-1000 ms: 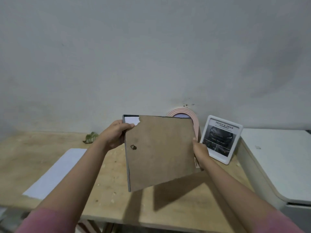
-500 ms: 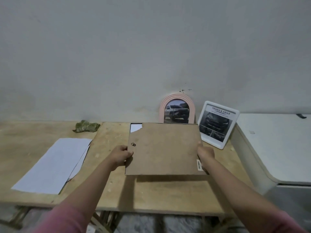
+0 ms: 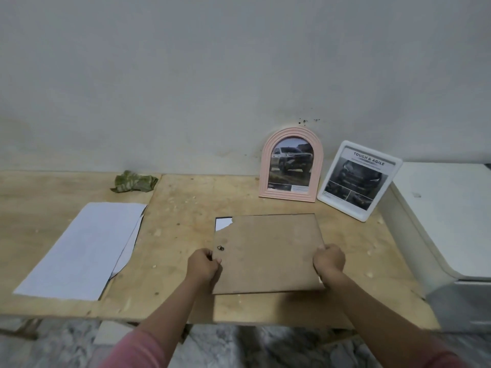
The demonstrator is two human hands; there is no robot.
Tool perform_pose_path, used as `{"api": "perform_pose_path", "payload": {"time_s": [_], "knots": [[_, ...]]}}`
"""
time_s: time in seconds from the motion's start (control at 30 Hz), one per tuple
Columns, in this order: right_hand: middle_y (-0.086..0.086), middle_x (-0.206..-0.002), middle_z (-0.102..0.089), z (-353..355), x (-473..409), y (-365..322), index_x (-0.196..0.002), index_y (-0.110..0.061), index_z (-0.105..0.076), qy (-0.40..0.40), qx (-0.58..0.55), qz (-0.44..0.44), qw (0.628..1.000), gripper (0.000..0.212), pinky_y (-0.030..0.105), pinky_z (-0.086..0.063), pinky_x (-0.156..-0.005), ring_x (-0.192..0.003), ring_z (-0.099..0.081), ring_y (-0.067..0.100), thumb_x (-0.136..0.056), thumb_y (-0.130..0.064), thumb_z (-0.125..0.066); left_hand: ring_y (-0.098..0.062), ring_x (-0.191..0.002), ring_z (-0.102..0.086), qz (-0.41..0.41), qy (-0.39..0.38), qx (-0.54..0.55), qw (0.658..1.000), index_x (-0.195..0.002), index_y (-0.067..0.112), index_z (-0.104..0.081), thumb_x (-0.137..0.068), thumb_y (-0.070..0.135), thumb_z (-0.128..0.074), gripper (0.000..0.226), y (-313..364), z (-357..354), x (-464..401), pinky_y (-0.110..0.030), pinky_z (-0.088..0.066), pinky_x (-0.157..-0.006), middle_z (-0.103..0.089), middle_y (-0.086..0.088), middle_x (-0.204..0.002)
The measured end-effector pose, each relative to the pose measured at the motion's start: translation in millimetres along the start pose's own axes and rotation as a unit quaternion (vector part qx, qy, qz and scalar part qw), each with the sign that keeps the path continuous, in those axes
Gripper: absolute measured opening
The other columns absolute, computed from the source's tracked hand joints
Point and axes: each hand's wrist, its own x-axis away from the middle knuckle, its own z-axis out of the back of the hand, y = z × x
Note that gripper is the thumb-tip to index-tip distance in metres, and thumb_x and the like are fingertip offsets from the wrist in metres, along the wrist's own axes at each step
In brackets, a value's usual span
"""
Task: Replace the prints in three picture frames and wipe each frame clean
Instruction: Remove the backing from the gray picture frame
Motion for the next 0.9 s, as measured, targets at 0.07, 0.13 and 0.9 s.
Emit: {"api": "perform_pose_path", "payload": {"time_s": [0.07, 0.13, 0.9], "knots": [[0.018, -0.108, -0.058, -7, -2, 5, -0.098, -0.006, -0.064, 0.004, 0.018, -0.005, 1.000, 0.023, 0.041, -0.050, -0.082, -0.096, -0.056, 0.038, -0.091, -0.022, -0.049, -0.020, -0.071, -0.054, -0.010, -0.002, -0.011, 1.000, -0.073, 0.015, -0.060, -0.082, 0.016, -0.068, 0.012, -7, -4, -3, -0.026, -0.036, -0.062, -0.061, -0.004, -0.071], [0.018, -0.108, -0.058, -12, -2, 10, -0.100, -0.008, -0.066, 0.004, 0.034, -0.007, 0.999, 0.023, 0.039, -0.049, -0.078, -0.099, -0.055, 0.040, -0.091, -0.023, -0.050, -0.021, -0.069, -0.054, -0.020, 0.001, -0.016, 1.000, -0.071, 0.015, -0.061, -0.082, 0.017, -0.067, 0.012, -14, -6, -5, -0.029, -0.038, -0.063, -0.061, -0.006, -0.070], [0.007, -0.134, -0.046, -139, 87, -118, -0.133, -0.013, -0.044, -0.240, 0.320, 0.518, 0.756, 0.052, 0.042, -0.029, -0.104, -0.124, -0.040, 0.027, -0.085, -0.030, -0.052, -0.019, -0.119, -0.038, -0.166, -0.094, -0.196, 0.962, -0.150, 0.023, -0.013, -0.038, 0.085, -0.061, 0.136, -42, 1, 15, -0.036, -0.038, -0.093, -0.033, 0.004, -0.129]]}}
